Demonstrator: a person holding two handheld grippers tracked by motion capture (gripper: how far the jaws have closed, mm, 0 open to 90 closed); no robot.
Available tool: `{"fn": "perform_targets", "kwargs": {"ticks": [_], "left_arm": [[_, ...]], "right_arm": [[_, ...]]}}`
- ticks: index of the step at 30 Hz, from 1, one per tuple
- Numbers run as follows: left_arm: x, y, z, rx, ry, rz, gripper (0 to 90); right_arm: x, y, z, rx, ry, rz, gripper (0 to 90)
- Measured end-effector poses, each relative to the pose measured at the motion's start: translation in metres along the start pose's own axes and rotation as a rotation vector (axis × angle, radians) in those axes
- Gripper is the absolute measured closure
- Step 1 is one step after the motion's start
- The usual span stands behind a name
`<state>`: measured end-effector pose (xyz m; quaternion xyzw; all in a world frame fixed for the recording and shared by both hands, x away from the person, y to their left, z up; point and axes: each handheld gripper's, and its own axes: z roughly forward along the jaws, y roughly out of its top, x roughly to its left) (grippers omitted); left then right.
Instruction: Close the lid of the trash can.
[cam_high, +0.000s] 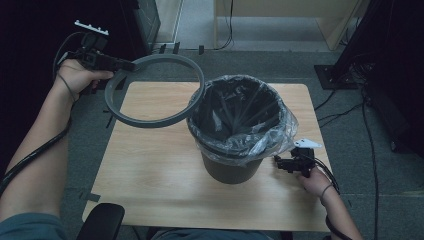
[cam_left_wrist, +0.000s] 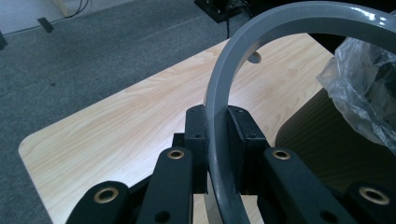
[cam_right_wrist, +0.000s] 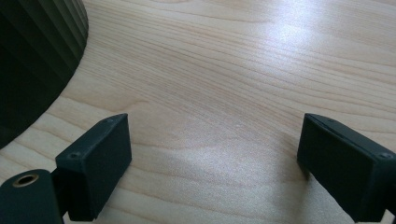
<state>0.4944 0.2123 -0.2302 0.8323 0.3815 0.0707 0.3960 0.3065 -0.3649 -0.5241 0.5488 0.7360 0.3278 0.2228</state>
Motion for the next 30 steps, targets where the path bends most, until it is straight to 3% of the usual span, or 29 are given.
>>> {"fn": "perform_targets", "kwargs": {"ticks": [17,30], "left_arm": [[-0.020,0.015,0.033,0.004,-0.054,0.029,78.8],[-0.037,0.029,0.048,0.015,-0.076,0.058,78.8]], "right_arm": [[0.000,0.000,0.000,0.000,-0.002,0.001,10.0],[0.001,-0.001,-0.001,0.000,-0.004,0.005,10.0]]}}
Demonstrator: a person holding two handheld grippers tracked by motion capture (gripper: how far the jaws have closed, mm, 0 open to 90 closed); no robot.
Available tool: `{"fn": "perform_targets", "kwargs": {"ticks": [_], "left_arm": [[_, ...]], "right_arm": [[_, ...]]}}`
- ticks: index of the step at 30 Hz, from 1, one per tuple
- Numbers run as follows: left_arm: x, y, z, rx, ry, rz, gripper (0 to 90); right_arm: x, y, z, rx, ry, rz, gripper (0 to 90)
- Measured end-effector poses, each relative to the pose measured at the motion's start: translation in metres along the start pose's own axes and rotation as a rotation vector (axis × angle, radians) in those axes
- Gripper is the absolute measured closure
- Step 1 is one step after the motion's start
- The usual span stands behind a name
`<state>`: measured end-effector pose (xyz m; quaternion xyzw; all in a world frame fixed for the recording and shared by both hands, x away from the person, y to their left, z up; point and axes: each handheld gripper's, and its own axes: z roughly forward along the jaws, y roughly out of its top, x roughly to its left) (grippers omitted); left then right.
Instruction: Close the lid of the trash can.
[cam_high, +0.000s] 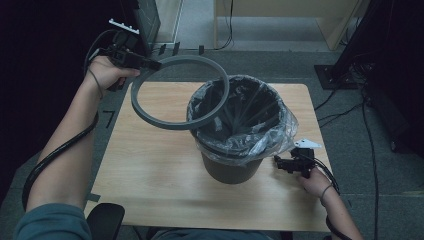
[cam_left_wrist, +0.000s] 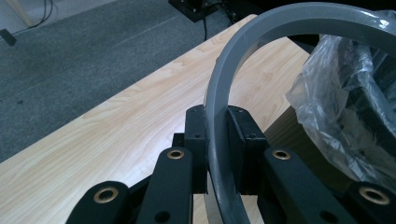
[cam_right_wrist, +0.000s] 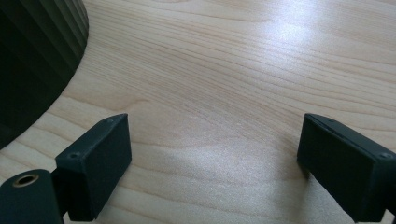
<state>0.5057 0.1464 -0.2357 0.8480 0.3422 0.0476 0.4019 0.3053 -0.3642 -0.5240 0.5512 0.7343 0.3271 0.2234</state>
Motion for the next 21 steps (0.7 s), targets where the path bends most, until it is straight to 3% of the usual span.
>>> {"fn": "perform_targets", "kwargs": {"ticks": [21], "left_arm": [[-0.023,0.013,0.035,0.020,-0.051,0.029,78.7]], "right_arm": [[0.001,0.000,0.000,-0.001,0.001,0.002,10.0]]}}
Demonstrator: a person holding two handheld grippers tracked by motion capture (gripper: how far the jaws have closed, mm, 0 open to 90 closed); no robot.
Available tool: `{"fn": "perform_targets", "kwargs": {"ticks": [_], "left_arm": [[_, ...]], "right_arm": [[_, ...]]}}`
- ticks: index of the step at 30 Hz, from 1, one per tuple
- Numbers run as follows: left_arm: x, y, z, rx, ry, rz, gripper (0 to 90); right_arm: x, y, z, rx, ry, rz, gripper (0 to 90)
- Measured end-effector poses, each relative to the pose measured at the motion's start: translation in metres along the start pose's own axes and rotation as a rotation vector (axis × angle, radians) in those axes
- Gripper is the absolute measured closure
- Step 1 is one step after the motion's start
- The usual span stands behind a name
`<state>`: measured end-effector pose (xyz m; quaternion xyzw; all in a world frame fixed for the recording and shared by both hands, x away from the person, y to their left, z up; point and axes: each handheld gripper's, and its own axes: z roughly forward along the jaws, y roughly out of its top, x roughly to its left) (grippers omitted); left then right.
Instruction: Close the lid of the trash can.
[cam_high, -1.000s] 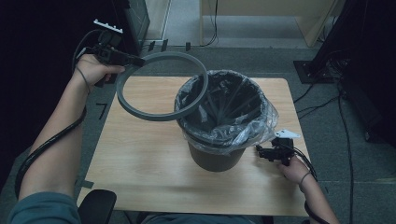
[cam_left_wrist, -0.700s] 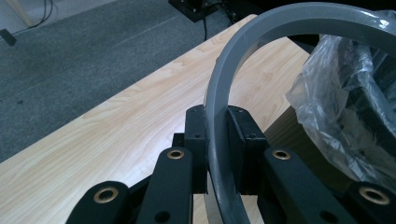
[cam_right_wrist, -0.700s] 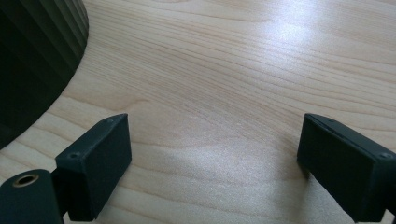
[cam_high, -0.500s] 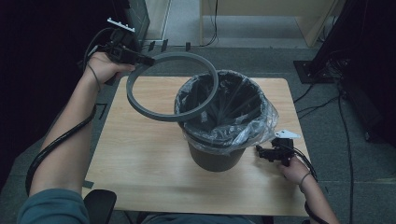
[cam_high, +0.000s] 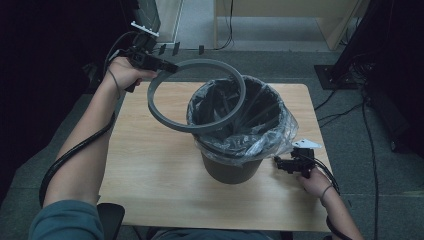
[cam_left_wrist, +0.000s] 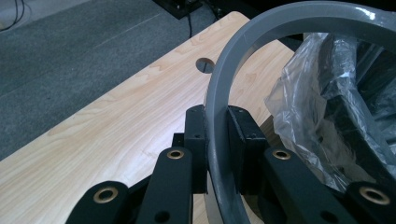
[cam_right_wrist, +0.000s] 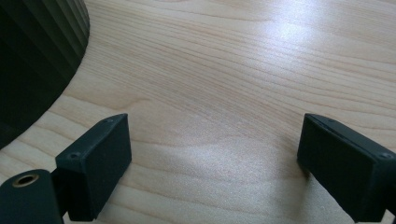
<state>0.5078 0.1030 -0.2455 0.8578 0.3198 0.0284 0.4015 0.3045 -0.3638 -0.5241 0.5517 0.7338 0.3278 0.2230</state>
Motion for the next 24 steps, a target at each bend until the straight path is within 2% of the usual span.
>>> {"fn": "perform_targets", "kwargs": {"ticks": [5,14,24], "left_arm": [[-0.004,0.003,0.006,0.002,-0.011,0.004,78.7],[-0.019,0.011,0.016,0.012,-0.036,0.046,78.7],[-0.030,0.019,0.028,0.017,-0.058,0.073,78.7]], "right_arm": [[0.000,0.000,0.000,0.000,0.000,-0.001,10.0],[0.000,0.000,0.000,0.000,0.000,0.000,10.0],[0.000,0.000,0.000,0.000,0.000,0.000,9.9]]}}
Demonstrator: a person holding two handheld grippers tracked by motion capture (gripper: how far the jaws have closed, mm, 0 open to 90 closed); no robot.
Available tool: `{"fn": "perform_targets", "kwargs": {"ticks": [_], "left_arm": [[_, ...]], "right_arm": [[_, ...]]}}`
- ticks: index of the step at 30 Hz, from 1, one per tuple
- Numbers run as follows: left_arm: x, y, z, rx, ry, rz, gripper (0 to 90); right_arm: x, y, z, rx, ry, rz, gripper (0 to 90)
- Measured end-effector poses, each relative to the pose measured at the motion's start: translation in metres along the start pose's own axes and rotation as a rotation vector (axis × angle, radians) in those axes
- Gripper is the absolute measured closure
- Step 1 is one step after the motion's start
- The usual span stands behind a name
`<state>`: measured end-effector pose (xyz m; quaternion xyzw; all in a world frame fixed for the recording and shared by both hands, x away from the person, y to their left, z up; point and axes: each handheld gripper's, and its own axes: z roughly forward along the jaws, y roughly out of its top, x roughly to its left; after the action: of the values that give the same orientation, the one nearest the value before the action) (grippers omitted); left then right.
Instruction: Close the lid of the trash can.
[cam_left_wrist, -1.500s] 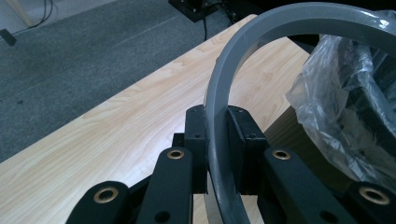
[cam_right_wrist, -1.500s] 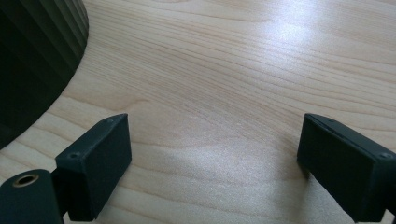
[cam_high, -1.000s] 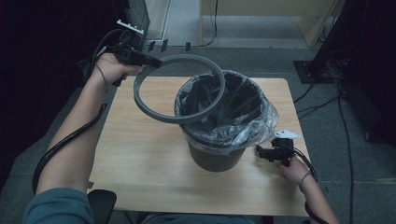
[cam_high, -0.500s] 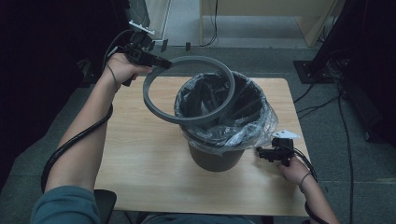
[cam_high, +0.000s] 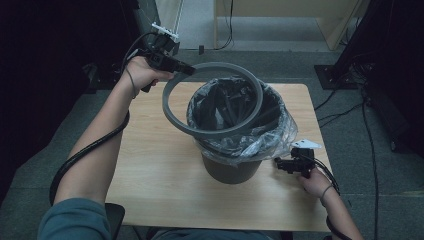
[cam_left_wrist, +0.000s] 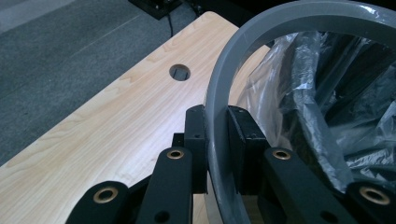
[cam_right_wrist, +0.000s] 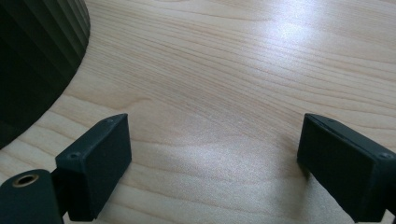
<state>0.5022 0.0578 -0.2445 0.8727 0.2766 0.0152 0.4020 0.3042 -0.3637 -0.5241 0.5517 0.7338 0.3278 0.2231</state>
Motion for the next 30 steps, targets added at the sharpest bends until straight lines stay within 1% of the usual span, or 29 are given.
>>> {"fn": "perform_targets", "kwargs": {"ticks": [8,15,18,23,24,30], "left_arm": [[-0.007,0.006,0.007,0.003,-0.012,0.015,78.6],[-0.019,0.012,0.019,0.009,-0.037,0.043,78.6],[-0.023,0.014,0.023,0.015,-0.042,0.057,78.6],[-0.028,0.016,0.028,0.019,-0.051,0.060,78.6],[-0.029,0.017,0.029,0.023,-0.052,0.067,78.6],[-0.035,0.020,0.034,0.019,-0.064,0.074,78.6]], "right_arm": [[0.000,0.000,0.000,0.000,0.000,0.000,10.0],[0.000,0.000,0.000,0.000,-0.001,0.000,10.0],[0.000,0.000,0.000,0.000,-0.001,0.000,10.0],[0.000,0.000,0.000,0.001,-0.001,0.000,10.0],[0.000,0.000,0.000,0.001,-0.001,0.000,10.0],[0.000,0.000,0.000,0.001,-0.002,0.000,9.9]]}}
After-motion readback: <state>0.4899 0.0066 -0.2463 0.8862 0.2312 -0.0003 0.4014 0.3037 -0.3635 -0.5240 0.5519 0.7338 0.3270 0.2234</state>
